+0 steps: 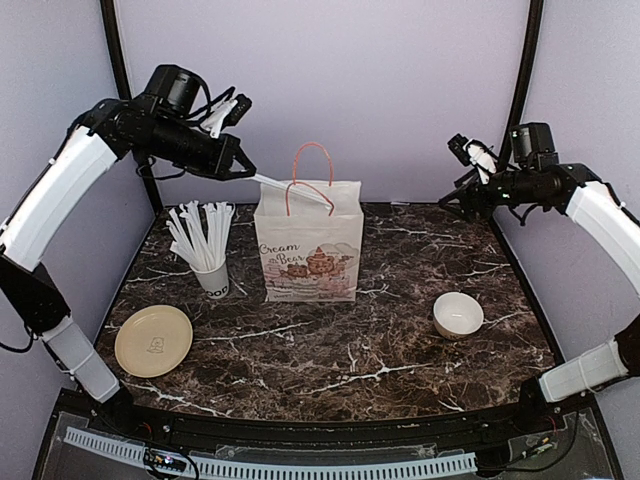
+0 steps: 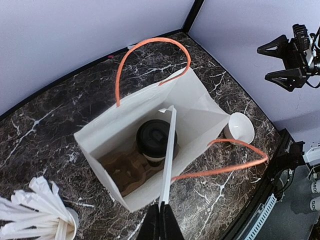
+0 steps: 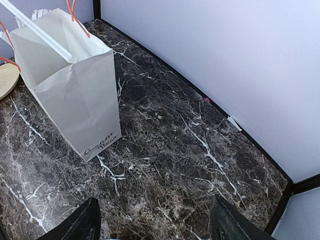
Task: Pack the takeout coffee
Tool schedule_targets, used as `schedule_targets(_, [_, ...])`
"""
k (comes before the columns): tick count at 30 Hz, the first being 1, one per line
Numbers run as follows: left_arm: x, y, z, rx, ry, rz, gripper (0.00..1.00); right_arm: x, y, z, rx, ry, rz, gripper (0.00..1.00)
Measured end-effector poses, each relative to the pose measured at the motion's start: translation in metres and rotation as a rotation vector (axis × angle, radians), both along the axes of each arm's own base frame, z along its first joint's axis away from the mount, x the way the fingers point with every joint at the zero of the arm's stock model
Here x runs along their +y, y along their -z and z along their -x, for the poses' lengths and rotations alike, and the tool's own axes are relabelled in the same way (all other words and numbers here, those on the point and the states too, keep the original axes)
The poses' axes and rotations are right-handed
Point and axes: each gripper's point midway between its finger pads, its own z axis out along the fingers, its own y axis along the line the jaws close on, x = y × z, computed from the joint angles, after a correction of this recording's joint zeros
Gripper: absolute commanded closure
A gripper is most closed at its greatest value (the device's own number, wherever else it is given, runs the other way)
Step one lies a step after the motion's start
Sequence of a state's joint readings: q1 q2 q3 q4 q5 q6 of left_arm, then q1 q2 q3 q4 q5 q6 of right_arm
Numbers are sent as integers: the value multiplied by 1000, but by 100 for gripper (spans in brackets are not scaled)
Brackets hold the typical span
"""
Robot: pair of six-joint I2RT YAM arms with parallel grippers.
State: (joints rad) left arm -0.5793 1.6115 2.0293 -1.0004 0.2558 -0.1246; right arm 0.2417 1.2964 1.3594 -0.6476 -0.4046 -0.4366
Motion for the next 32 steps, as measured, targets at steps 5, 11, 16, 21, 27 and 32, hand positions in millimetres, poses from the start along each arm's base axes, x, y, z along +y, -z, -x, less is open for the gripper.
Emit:
schedule_targets(5, [-30,22,-30,24,67,-10,61,-1,0,2,2,1,1,22])
schedule_targets(11, [-36,43,-60,10,35,-80,42,-2,0,5,22,8,5,15])
schedule_targets(16, [-16,37,-68,-73,-37,-137,37,-13,-4,-1,29,87,-15,2])
schedule_targets(21, [24,19,-60,-220,-152,-202,21,-56,-30,-22,-46,323,-73,2])
schedule_targets(27, [96,-6,-47,-398,-370,-243,2,-102,-69,-31,-165,615,-162,2])
schedule_targets(32, [151,-17,-50,-483,-575,-252,1,-114,-82,-27,-191,701,-224,2])
